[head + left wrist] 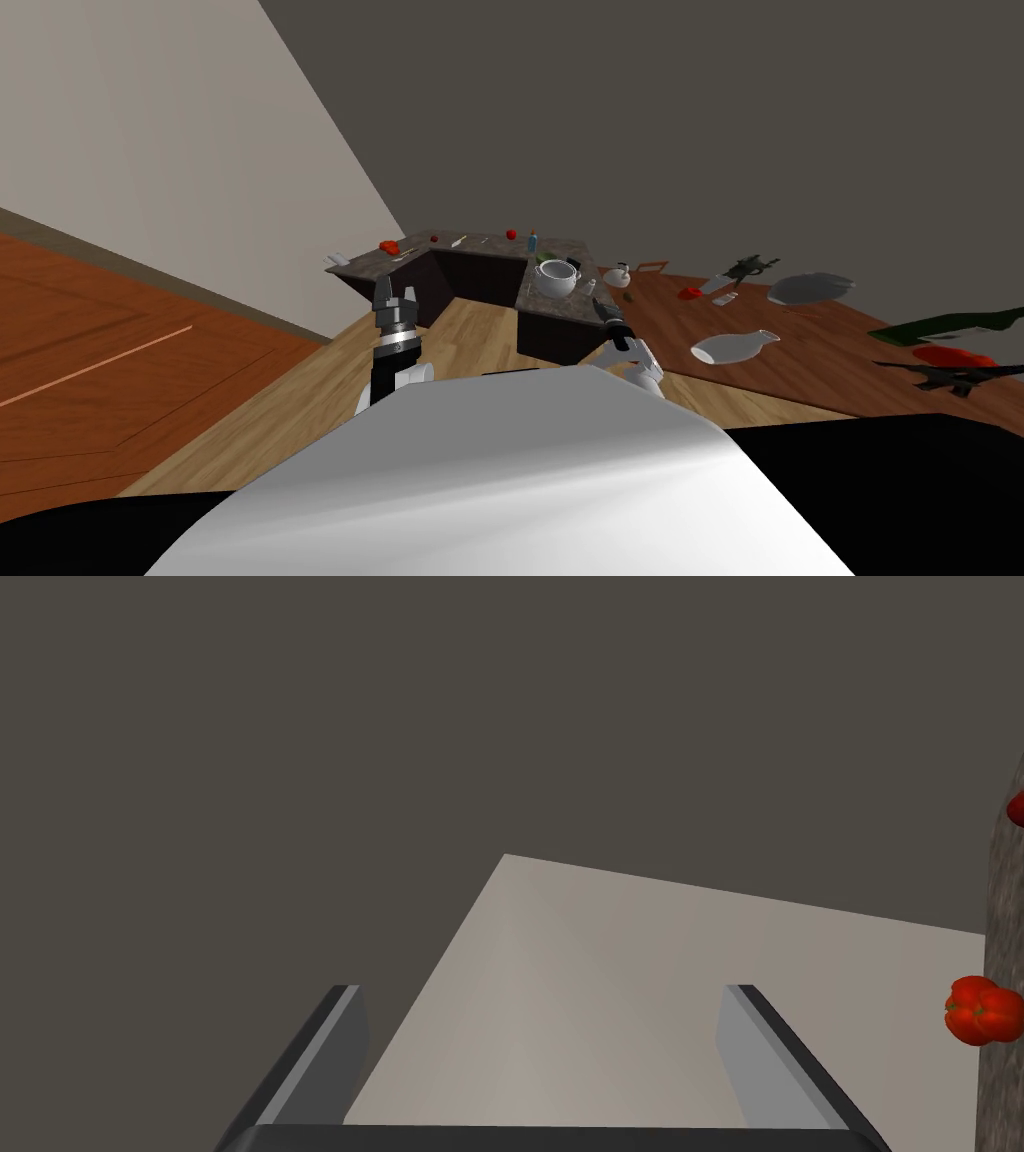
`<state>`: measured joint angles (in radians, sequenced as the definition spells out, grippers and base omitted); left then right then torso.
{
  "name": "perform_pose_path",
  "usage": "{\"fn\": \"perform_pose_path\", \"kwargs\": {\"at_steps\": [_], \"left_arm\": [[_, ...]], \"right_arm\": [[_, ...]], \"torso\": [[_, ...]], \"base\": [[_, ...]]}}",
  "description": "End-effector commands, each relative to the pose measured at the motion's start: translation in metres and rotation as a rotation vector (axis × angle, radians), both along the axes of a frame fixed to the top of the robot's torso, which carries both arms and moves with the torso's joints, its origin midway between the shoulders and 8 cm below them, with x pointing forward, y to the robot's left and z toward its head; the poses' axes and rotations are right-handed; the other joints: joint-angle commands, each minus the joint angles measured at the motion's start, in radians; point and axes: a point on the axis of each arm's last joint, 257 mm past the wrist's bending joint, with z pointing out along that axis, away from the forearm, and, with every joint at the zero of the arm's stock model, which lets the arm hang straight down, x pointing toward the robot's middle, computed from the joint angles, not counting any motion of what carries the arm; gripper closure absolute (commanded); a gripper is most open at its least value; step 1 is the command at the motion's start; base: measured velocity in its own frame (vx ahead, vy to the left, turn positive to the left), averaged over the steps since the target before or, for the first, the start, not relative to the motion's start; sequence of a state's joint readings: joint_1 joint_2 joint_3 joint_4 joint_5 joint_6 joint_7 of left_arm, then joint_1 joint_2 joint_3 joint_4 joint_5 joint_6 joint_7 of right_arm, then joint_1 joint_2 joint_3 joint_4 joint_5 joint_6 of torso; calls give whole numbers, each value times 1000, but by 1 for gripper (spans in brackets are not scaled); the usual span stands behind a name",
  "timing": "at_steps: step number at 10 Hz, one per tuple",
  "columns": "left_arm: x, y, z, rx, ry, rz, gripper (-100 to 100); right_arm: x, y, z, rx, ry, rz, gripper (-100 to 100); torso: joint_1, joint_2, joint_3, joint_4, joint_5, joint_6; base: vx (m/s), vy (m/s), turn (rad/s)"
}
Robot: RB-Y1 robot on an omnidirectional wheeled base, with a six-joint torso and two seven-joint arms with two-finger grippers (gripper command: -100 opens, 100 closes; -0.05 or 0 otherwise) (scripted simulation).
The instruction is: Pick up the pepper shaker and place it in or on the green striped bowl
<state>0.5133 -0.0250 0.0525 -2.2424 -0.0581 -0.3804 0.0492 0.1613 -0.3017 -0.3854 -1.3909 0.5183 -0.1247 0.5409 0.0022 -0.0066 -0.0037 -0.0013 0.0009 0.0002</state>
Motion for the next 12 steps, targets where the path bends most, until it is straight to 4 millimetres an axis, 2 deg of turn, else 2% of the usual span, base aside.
{"fn": "perform_pose_path", "kwargs": {"at_steps": [1, 4, 8, 9, 10, 11, 12], "left_arm": [[0, 0, 0, 0, 0, 0, 0], [0, 0, 0, 0, 0, 0, 0], [0, 0, 0, 0, 0, 0, 0], [0, 0, 0, 0, 0, 0, 0], [0, 0, 0, 0, 0, 0, 0], [0, 0, 0, 0, 0, 0, 0], [0, 0, 0, 0, 0, 0, 0]], "right_arm": [[0, -14, -9, -34, 46, -25, -100], [1, -43, -17, -97, 122, -68, -100], [-1, -77, -17, -165, 189, -115, -100], [-1, -83, -16, -177, 198, -123, -100], [-2, -79, -16, -168, 191, -118, -100], [-2, -80, -16, -171, 193, -119, 0], [-2, -79, -16, -170, 191, -120, -100]], "torso": [[0, 0, 0, 0, 0, 0], [4, -2, -1, -1, 1, 0], [-1, -1, -1, 0, 0, 0], [-1, 0, 0, 0, 0, 0], [-1, 1, 0, 0, 0, 0], [-2, 4, 2, 0, 0, 0], [-3, 6, 3, 1, -1, 0]], "base": [[126, 67, 19], [139, 99, 12], [127, 39, 9], [95, 29, 9], [41, 12, 2], [9, 2, 0], [93, -52, 1]]}}
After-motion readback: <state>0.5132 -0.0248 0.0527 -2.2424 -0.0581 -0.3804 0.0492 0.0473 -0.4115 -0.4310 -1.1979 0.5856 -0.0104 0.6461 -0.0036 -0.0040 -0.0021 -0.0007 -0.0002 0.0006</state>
